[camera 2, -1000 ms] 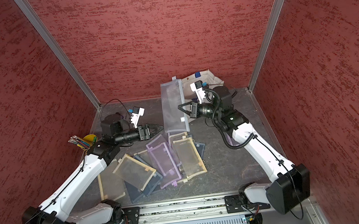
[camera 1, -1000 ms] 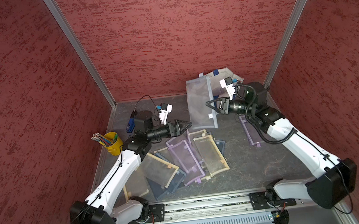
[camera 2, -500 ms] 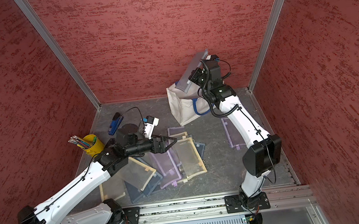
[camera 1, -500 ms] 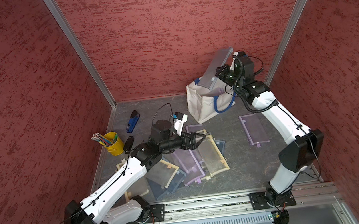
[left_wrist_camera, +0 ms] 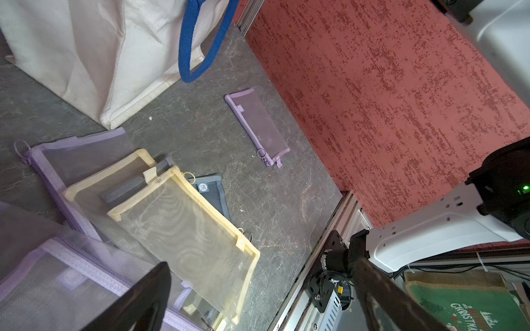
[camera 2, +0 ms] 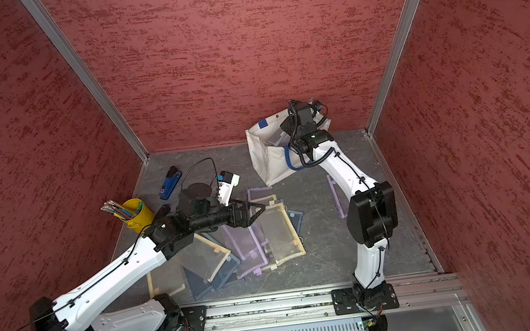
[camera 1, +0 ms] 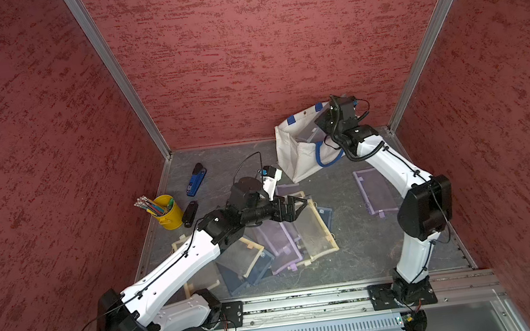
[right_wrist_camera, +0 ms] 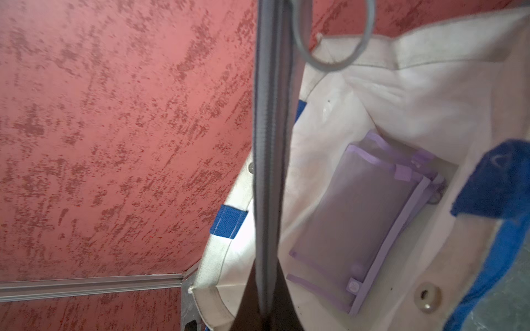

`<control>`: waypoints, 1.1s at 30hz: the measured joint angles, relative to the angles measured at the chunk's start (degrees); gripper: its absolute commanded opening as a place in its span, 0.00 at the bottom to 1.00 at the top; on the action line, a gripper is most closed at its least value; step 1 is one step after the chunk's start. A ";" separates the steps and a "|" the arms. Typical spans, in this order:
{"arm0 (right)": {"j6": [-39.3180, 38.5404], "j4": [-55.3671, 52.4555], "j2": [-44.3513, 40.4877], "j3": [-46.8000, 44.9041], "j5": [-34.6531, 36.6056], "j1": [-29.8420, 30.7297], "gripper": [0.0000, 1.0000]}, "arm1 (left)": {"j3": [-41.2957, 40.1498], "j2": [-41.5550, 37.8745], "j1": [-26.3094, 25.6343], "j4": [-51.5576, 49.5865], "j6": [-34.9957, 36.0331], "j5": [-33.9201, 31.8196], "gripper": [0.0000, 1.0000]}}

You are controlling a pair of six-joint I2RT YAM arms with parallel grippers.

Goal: Put the pencil pouch into the canvas bag
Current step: Place the pencil pouch in the canvas bag.

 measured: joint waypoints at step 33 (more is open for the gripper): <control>-25.05 -9.88 -24.52 -17.03 -10.73 0.13 0.76 | -3.91 7.54 0.63 -1.88 -13.53 -3.98 0.92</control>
